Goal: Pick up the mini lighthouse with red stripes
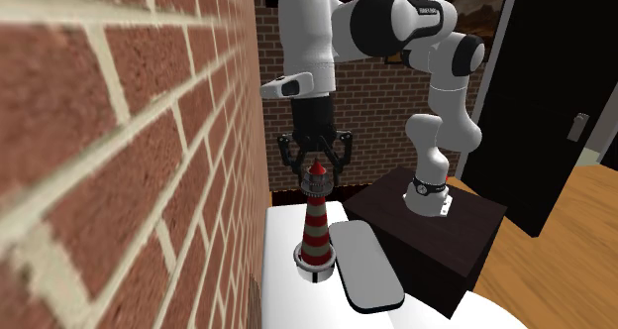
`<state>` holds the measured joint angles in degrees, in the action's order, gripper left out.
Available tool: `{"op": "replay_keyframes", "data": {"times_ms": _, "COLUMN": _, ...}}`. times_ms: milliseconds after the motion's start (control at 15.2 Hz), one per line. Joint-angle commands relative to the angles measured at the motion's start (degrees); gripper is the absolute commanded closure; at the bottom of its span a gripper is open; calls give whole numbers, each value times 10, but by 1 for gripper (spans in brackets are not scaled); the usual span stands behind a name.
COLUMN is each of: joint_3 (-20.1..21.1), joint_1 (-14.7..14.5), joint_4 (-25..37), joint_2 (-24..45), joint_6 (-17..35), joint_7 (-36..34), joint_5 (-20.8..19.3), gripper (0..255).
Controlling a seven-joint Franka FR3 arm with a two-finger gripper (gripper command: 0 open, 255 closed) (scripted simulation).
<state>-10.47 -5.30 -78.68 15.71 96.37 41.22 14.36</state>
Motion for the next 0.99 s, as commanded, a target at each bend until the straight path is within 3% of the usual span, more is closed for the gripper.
{"op": "replay_keyframes", "data": {"times_ms": 0, "joint_3": 0, "joint_1": 0, "joint_4": 0, "joint_2": 0, "joint_6": 0, "joint_7": 0, "joint_5": 0, "gripper": 255}}
{"op": "replay_keyframes", "data": {"times_ms": 330, "joint_3": 0, "joint_1": 0, "joint_4": -1, "joint_2": 0, "joint_6": 0, "joint_7": 0, "joint_5": 0, "gripper": 255}}
{"op": "replay_keyframes", "data": {"times_ms": 924, "joint_3": -1, "joint_1": 8, "joint_4": 103, "joint_2": 24, "joint_6": -79, "joint_7": -13, "joint_5": 4, "gripper": 255}}
